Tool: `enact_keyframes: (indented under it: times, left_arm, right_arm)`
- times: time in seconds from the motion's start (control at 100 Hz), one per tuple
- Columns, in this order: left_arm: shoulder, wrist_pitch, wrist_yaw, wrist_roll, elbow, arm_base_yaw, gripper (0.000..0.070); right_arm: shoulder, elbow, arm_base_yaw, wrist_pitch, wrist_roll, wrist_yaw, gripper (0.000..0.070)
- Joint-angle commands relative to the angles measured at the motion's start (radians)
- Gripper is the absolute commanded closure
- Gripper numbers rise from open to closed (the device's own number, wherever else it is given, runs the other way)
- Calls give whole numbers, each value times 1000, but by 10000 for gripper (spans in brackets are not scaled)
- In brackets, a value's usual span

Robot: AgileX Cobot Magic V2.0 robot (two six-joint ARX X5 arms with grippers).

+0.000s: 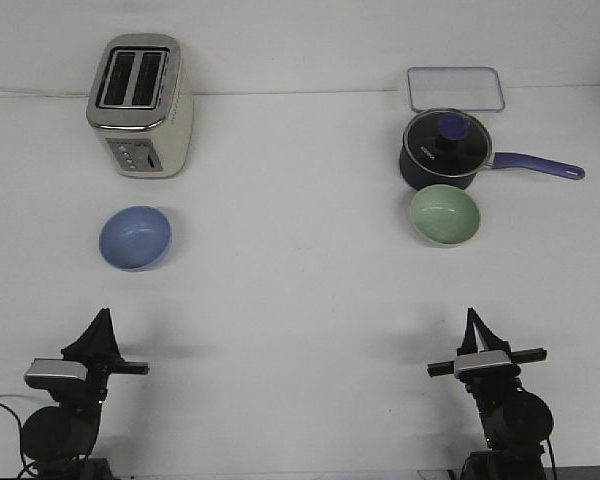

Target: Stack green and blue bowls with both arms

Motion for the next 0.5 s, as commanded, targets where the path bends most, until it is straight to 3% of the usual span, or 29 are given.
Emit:
enact_keyframes:
  times: [0.0,0.49]
  left_arm:
    - [-1,10,-2,2,-19,-2,685]
    - [-1,10,-2,2,-19,-2,685]
  right_arm:
    - [0,-2,1,12,4,0,700]
    - [0,-2,1,12,-8,3,700]
